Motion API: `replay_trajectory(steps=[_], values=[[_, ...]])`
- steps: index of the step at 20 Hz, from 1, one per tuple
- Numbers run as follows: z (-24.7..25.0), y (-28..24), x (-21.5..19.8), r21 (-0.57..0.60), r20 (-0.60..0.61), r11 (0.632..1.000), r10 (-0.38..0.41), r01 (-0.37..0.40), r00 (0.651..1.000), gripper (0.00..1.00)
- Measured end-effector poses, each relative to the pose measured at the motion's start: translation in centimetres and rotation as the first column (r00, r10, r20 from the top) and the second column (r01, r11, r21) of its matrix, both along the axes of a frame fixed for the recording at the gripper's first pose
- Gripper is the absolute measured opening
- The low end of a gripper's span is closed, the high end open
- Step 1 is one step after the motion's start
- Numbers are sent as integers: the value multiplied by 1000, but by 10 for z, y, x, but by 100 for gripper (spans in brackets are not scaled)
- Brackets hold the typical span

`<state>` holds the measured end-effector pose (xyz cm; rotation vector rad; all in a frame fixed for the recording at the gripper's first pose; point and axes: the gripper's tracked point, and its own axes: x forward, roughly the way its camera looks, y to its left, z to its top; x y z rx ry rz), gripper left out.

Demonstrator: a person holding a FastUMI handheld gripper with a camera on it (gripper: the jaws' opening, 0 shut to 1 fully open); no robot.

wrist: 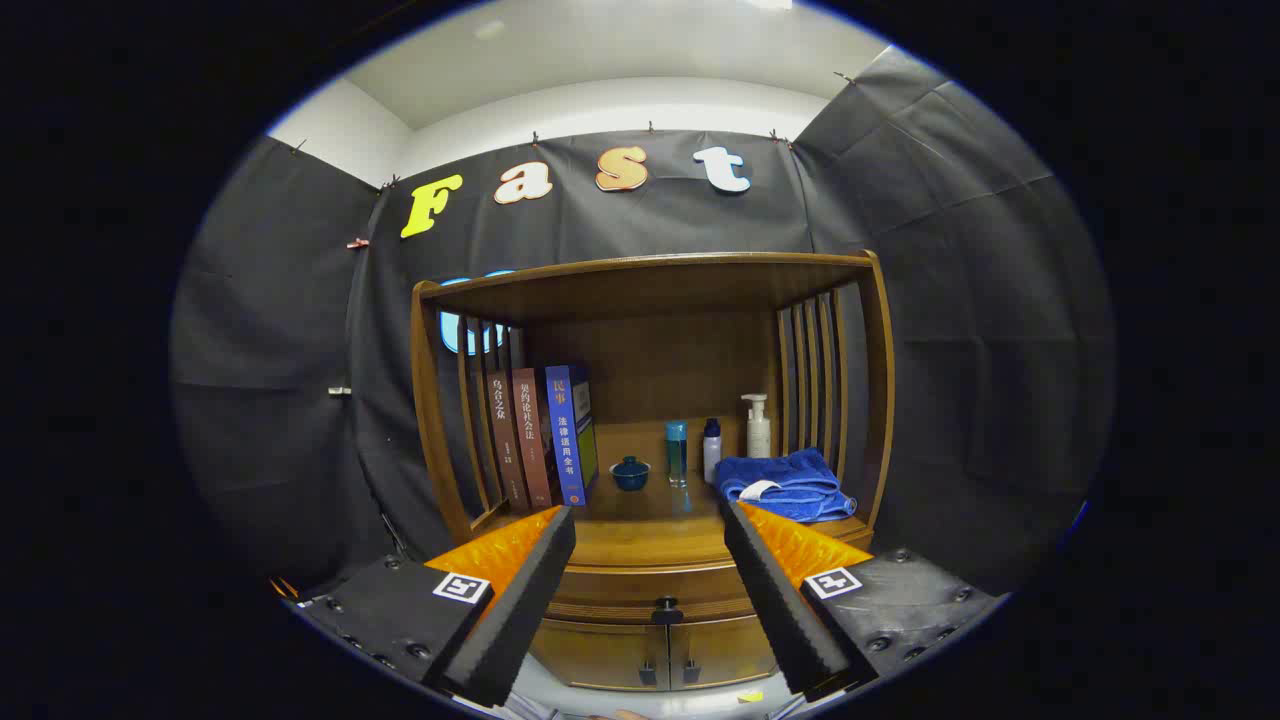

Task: Pull open the drawer, take out the items inside it, and place them on the countertop above the cabinet.

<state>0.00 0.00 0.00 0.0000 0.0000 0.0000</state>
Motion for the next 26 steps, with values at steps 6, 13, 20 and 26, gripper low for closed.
replay_trajectory(steps=[6,13,20,26], values=[[-3,-4,6,-1,-12,1000,2,-2,1000,99],[-1,0,8,-16,-6,1000,19,-19,1000,99],[-4,0,10,-3,-6,1000,28,-28,1000,99],[-19,0,20,2,-26,1000,26,-26,999,98]])
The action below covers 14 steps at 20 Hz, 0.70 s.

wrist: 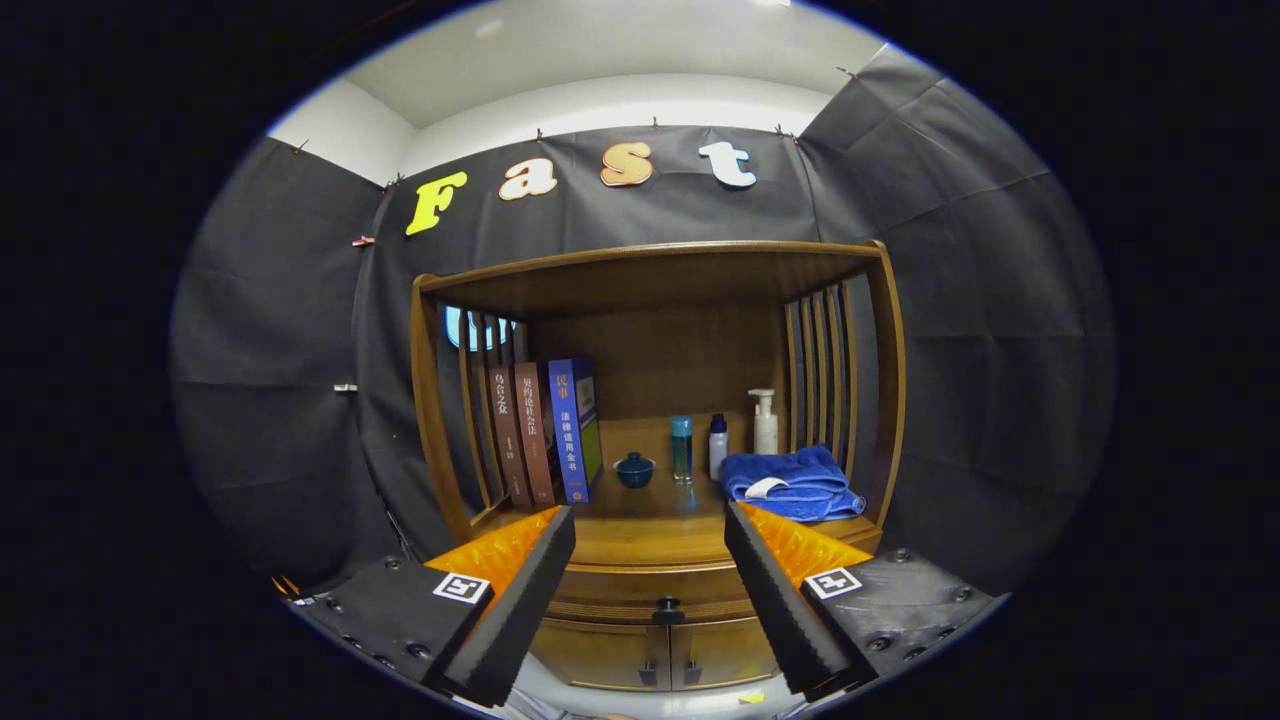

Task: Pull open the drawer, take out the items inside it, and place them on the countertop above the cabinet.

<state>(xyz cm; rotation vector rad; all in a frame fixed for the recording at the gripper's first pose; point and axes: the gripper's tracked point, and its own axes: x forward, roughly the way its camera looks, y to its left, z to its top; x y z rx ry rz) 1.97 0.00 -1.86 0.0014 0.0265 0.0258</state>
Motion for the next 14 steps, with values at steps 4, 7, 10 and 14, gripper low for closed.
replay_trajectory(steps=[4,7,10,14], values=[[-30,0,13,1,-56,1000,-3,3,998,99],[-57,0,30,0,-105,1000,-7,7,994,99],[-85,0,46,13,-151,1000,-11,13,988,99],[-122,-10,71,27,-211,999,-22,28,977,99]])
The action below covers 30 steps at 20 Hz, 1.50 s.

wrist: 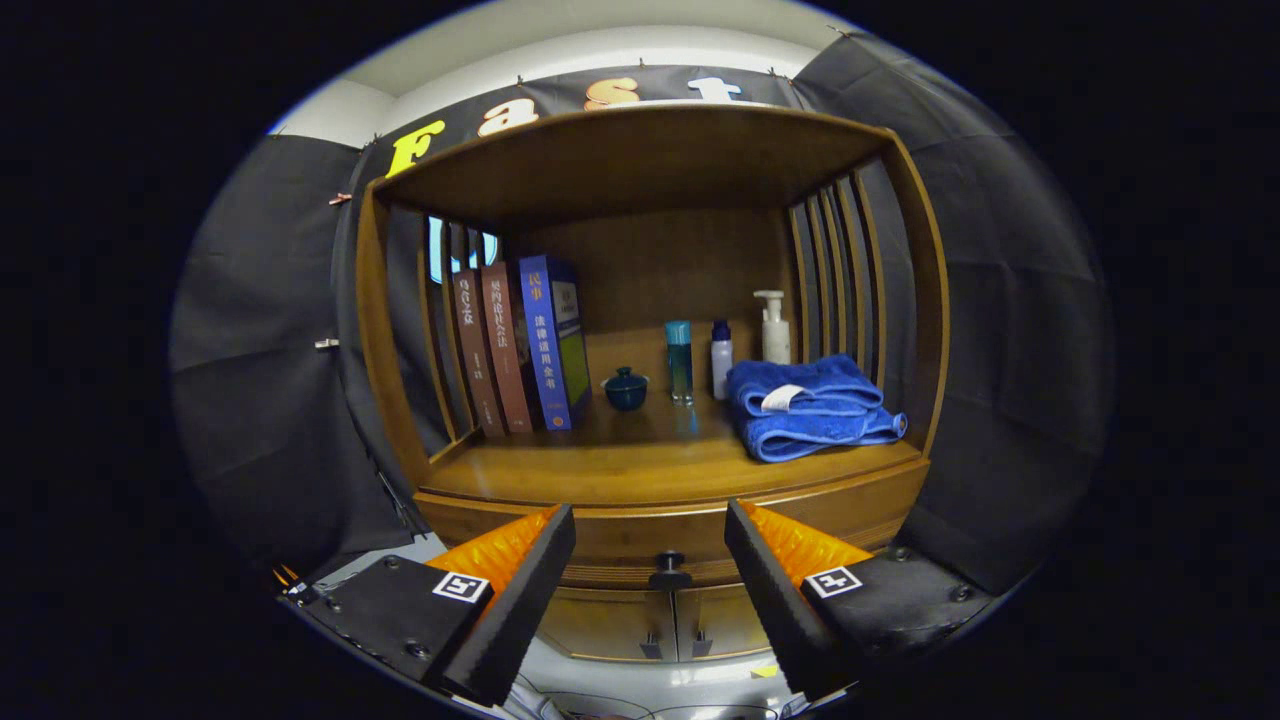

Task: Pull open the drawer, take out the items inside it, and place them on the countertop above the cabinet.

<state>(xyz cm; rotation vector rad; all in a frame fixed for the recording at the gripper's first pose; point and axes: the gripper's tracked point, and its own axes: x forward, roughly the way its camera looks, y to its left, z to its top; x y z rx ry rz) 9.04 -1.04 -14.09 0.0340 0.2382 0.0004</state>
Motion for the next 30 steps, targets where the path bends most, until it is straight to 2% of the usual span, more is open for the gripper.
replay_trajectory(steps=[4,8,13,16,18,21,22,23,24,25,27,30], values=[[-52,-6,27,-11,-97,1000,-17,16,995,99],[-90,-15,32,-24,-162,999,-25,22,986,98],[-123,-16,49,-18,-209,999,-38,35,977,98],[-133,-16,53,-15,-222,999,-46,44,974,92],[-134,-13,57,-23,-218,999,-40,36,975,84],[-131,-15,55,-29,-209,998,-55,51,976,53],[-137,-15,62,-28,-206,998,-56,51,977,46],[-134,-14,61,-35,-206,998,-54,48,977,45],[-134,-16,58,-52,-211,998,-54,44,976,38],[-134,-17,59,-63,-212,997,-59,47,975,38],[-134,-15,57,-72,-202,996,-60,46,978,28],[-135,-15,56,-64,-219,997,-54,41,974,28]])
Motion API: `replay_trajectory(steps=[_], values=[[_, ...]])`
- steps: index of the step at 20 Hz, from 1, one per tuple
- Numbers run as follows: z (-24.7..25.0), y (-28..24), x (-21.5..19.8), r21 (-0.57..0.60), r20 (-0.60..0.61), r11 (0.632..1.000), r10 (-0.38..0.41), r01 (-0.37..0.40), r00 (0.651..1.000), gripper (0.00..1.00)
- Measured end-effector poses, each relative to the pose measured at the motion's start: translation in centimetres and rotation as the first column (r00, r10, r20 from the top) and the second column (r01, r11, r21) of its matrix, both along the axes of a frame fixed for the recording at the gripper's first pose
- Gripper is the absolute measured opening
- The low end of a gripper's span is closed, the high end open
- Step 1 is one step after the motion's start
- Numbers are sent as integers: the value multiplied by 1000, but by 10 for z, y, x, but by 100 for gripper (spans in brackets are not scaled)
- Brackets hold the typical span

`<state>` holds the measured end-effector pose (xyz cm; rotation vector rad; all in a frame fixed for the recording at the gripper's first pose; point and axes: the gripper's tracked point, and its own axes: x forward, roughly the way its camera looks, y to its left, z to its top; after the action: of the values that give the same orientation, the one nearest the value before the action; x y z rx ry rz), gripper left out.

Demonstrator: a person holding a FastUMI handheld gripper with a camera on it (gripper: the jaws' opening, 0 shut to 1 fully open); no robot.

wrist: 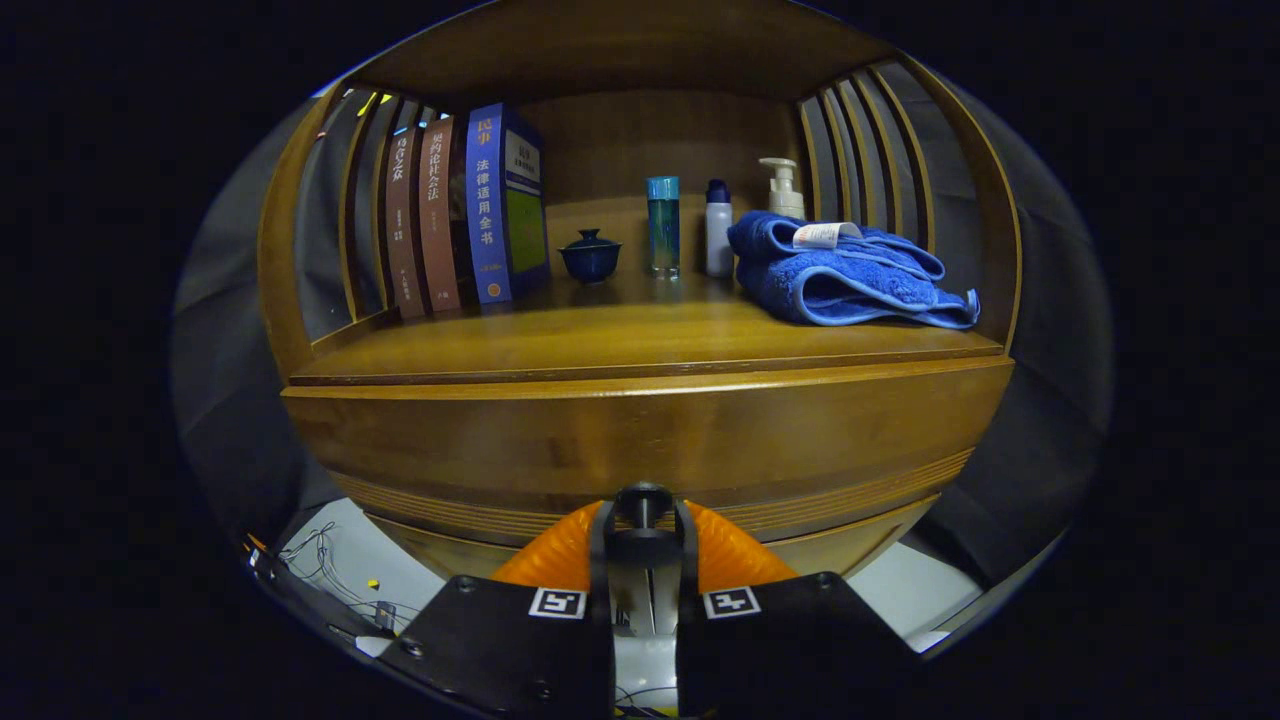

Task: Pull open the drawer, take out the items inside it, and place them on the countertop above the cabinet.

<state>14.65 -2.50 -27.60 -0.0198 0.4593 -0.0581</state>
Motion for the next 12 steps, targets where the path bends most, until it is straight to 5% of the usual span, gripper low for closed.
replay_trajectory(steps=[12], values=[[6,7,-105,18,-154,1000,15,-12,988,28]])
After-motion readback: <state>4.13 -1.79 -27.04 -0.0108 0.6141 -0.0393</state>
